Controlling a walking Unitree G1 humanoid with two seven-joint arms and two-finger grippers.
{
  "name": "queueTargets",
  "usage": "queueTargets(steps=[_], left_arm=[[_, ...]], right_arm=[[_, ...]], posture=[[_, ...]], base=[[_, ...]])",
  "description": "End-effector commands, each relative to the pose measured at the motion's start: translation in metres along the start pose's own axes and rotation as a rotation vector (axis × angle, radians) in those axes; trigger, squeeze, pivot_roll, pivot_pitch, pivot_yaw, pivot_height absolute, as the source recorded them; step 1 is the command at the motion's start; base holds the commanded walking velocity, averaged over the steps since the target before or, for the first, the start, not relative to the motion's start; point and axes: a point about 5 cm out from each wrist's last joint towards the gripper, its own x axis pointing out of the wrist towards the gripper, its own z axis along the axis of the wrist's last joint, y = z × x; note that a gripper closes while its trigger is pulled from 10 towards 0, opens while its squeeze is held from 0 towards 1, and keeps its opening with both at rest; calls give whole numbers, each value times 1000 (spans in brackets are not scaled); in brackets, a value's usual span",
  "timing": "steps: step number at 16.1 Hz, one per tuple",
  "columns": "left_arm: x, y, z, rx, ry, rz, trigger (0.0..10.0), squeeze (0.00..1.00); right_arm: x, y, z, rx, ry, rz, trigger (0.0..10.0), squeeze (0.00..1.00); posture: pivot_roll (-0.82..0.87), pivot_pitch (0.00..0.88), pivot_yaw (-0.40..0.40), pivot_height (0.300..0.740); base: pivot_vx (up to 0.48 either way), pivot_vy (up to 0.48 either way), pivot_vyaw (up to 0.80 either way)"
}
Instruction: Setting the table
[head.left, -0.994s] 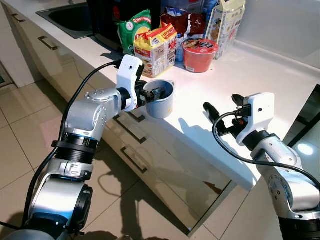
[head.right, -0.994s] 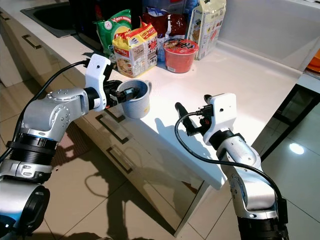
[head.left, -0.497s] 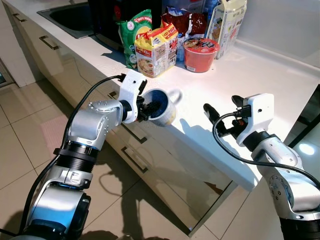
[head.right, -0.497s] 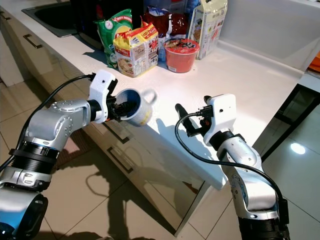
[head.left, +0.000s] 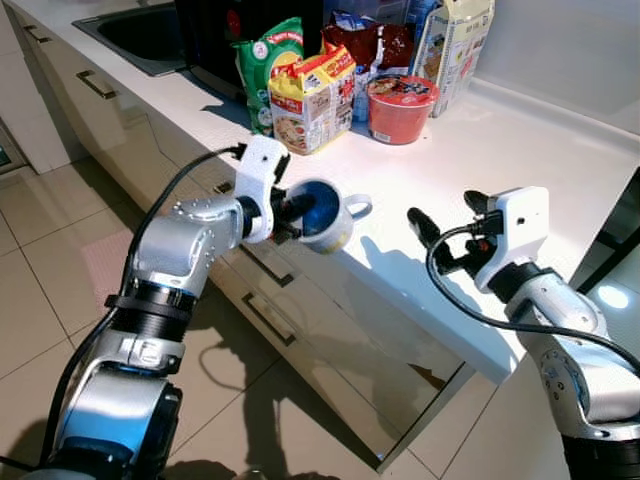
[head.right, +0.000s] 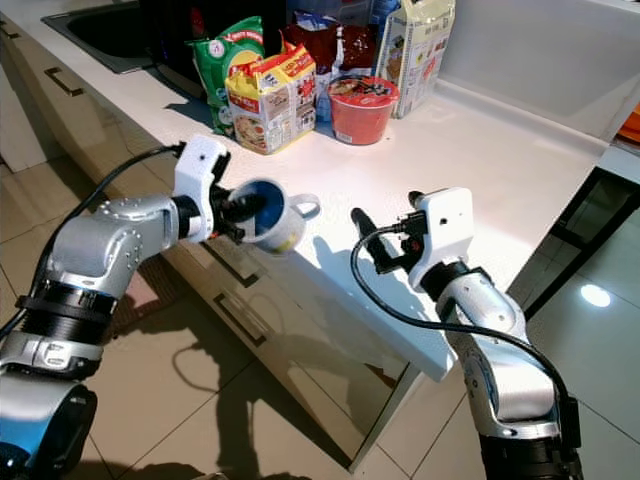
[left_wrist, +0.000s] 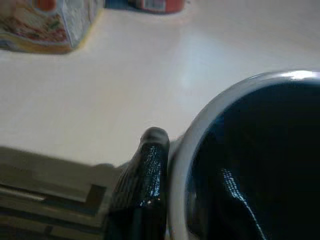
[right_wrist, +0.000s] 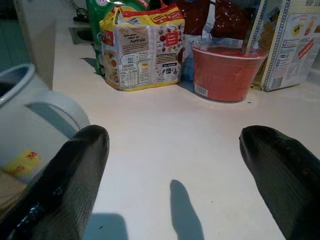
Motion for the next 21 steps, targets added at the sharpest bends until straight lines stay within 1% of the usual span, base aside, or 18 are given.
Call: queueTargets(steps=[1,6,9,10,11,12,13,14,15,16,17,18,19,20,21], left_arm=[[-1,1,10,-1,-25,2,0,0],[-3,3,16,-23,-56,19,0,0],[-11,6,30,-49,-126,63,0,0],[-15,6,38,-58,-195,99,0,0],[-21,7,48,-49,-296,183,0,0],[-25,8,53,-24,-355,245,0,0],[-38,8,59,44,-497,348,0,0],[-48,6,59,72,-576,389,0,0],[-59,2,55,92,-629,424,627,0],[-66,-3,50,98,-640,427,10000,0],[-73,-6,42,84,-651,435,10000,0],[-78,-3,32,39,-651,477,10000,0],[-81,2,25,43,-655,539,10000,0],[-84,4,22,58,-677,572,10000,0],[-86,6,20,56,-680,599,10000,0]], right_arm=[[1,-1,4,-6,-7,5,10000,0],[4,0,5,-8,-11,20,10000,0],[8,3,7,-1,-21,37,10000,0],[9,6,9,20,-33,40,10000,0],[10,9,11,65,-55,28,10000,0],[10,11,12,86,-66,20,10000,0],[10,17,16,136,-96,0,10000,0],[9,20,18,187,-123,-29,10000,0],[9,23,21,244,-148,-70,10000,0],[9,25,22,258,-159,-90,10000,0],[8,27,22,240,-165,-102,10000,0],[6,25,23,198,-171,-137,10000,0],[5,22,25,185,-182,-163,10000,0],[4,21,25,175,-184,-179,10000,0],[4,21,25,167,-184,-180,10000,0]], posture=[[-12,0,-9,740],[2,0,-24,740],[17,0,-37,740],[20,0,-39,740],[14,0,-34,740],[11,0,-32,740],[2,0,-28,740],[1,0,-31,740],[-5,0,-29,740],[-5,0,-29,740],[-6,0,-27,740],[-9,0,-23,740],[-12,0,-29,740],[-14,0,-33,740],[-14,0,-34,740]], base=[[0,0,0],[0,0,0],[0,0,0],[0,0,0],[0,0,0],[0,0,0],[0,0,0],[0,0,0],[0,0,0],[0,0,0],[0,0,0],[0,0,0],[0,0,0],[0,0,0],[0,0,0]])
